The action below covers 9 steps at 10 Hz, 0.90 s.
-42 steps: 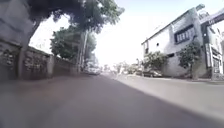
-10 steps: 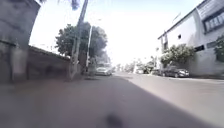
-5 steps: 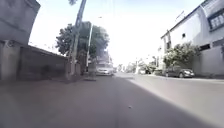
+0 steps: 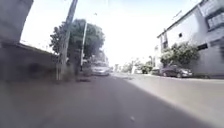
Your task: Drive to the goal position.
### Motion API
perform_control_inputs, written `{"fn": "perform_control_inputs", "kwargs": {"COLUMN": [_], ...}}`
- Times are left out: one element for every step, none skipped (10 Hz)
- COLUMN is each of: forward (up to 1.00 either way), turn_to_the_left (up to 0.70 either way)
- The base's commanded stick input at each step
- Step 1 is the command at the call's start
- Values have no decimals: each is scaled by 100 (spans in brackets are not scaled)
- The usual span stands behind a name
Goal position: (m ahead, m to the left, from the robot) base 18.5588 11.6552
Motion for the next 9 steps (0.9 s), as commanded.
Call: {"fn": "perform_control_inputs", "kwargs": {"forward": [100,100,100,100,100,100,100,100,100], "turn_to_the_left": [0,0,0,0,0,0,0,0,0]}}
